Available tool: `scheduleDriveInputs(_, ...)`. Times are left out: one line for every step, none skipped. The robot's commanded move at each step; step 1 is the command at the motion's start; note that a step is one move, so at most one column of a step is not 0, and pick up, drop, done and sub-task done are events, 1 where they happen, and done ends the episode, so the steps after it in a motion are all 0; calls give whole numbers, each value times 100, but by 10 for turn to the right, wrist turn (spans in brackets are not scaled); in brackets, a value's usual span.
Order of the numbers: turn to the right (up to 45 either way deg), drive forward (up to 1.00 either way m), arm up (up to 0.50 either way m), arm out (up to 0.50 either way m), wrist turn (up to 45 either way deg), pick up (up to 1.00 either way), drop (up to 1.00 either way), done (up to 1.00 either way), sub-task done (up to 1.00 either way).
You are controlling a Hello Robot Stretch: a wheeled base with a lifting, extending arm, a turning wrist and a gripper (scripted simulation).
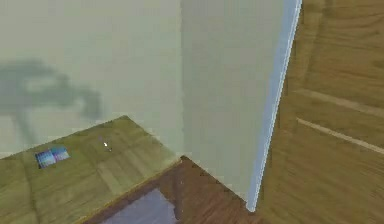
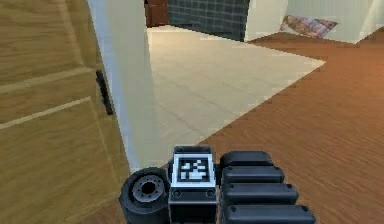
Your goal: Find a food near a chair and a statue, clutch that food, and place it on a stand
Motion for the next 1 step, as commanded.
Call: scheduleDriveInputs(-450, 0, 0, 0, 0, 0, 0, 0, 0)
